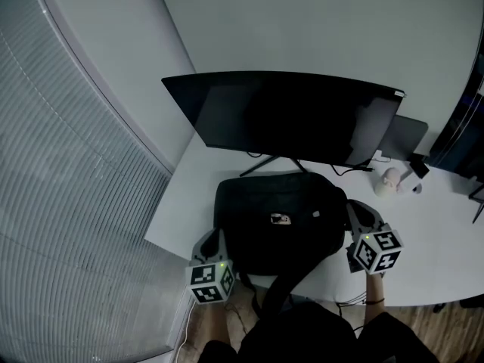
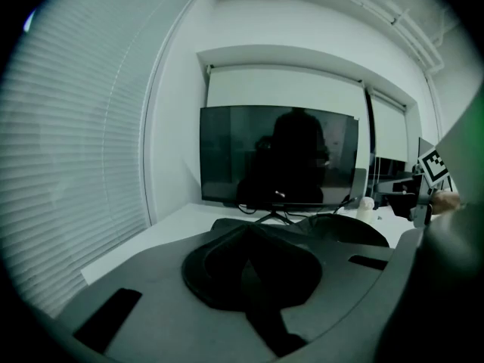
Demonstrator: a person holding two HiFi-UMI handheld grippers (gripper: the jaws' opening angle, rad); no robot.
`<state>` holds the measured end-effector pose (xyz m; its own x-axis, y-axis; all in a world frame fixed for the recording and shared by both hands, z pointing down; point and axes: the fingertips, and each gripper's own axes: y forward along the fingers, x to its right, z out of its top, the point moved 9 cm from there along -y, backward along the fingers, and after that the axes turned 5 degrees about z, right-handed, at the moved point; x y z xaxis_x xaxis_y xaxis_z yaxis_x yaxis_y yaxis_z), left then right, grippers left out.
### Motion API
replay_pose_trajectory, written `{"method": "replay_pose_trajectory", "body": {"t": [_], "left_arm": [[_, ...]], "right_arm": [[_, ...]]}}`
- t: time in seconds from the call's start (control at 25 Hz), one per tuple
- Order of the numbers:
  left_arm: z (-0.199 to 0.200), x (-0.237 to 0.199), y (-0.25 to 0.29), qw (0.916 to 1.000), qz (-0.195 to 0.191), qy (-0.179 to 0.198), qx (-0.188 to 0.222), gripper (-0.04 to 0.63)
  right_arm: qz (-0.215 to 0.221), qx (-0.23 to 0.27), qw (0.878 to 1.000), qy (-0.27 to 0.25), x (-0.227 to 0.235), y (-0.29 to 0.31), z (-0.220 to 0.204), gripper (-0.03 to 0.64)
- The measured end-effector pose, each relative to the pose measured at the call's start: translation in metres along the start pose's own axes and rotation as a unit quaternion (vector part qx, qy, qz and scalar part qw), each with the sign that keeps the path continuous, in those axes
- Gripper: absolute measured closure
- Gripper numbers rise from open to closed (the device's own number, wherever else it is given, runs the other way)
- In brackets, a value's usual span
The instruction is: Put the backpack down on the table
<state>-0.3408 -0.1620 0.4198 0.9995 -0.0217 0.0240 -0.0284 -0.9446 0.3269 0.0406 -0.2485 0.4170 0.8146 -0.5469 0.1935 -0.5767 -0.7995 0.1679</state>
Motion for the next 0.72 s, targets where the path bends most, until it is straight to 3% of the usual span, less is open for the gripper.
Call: {"method": "replay_pose_trajectory", "body": {"t": [0.4, 0.72], "left_arm": [[0.019, 0.005, -0.038, 0.9987, -0.005, -0.008, 0.05, 0.58], [0.032, 0.004, -0.061, 0.9965, 0.006, 0.005, 0.083, 0.58]], "right_arm": [[0.046, 0.06, 0.997, -0.001, -0.015, -0.02, 0.031, 0.603], [0.052, 0.079, 0.995, -0.023, -0.025, -0.037, 0.045, 0.603]]}}
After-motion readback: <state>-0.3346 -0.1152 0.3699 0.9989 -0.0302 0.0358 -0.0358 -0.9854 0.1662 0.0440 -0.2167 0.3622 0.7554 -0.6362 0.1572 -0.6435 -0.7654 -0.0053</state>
